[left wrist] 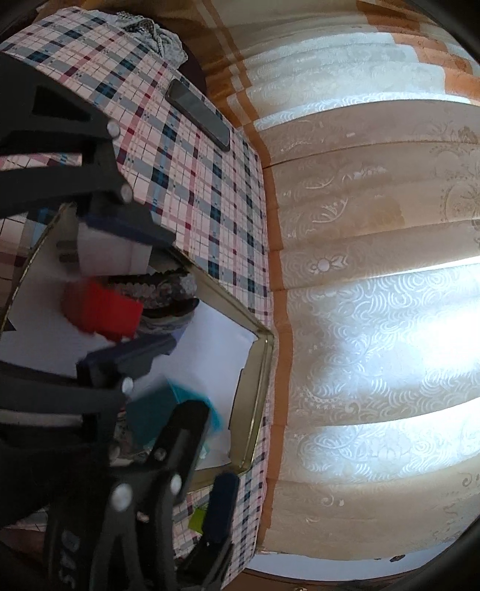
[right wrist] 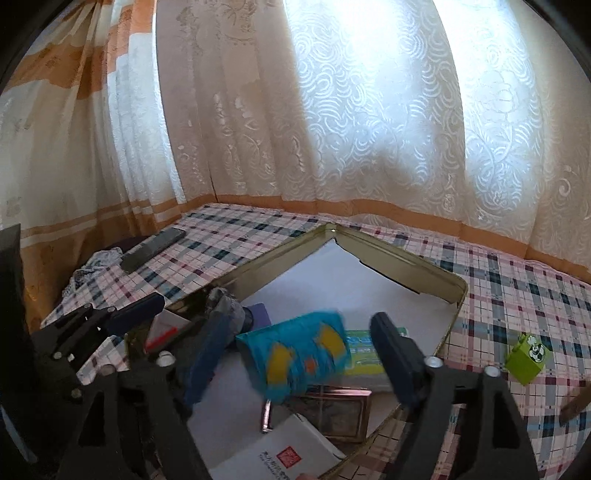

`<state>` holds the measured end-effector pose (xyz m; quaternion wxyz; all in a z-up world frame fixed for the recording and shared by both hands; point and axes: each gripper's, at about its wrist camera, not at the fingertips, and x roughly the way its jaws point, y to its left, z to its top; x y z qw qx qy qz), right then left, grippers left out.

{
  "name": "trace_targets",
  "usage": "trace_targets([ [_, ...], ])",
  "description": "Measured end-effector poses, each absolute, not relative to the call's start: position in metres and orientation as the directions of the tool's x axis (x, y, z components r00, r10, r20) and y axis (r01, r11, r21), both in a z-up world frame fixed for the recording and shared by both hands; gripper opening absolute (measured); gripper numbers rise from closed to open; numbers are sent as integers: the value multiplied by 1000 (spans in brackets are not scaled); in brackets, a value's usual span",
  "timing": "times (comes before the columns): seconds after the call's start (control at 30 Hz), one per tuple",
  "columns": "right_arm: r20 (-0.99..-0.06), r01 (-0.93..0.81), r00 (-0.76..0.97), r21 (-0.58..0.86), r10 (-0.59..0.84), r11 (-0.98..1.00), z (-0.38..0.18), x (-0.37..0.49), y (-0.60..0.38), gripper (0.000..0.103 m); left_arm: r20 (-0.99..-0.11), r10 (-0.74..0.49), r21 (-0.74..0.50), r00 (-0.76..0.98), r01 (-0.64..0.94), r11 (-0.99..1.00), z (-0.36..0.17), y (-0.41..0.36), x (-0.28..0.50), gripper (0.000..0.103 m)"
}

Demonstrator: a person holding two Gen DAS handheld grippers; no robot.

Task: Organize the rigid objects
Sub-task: 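Lower the blue block and red brick into the tray and open both grippers, then move the right gripper to the brown comb while the left moves to the green block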

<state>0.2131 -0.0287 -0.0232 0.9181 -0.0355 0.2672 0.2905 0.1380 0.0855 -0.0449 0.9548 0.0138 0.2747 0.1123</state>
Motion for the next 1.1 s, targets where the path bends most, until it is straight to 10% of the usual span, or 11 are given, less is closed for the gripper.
trace_targets([
  [0.33,-461,-482,742,136,486,865,-7,205,-72,87,-495,232,82,837,-221,972,-29,74,129,94],
  [1.1,-628,139,778,181,5,974,-47,237,-305,87,-567,-41,112,823,126,986,-21,-125,197,102],
])
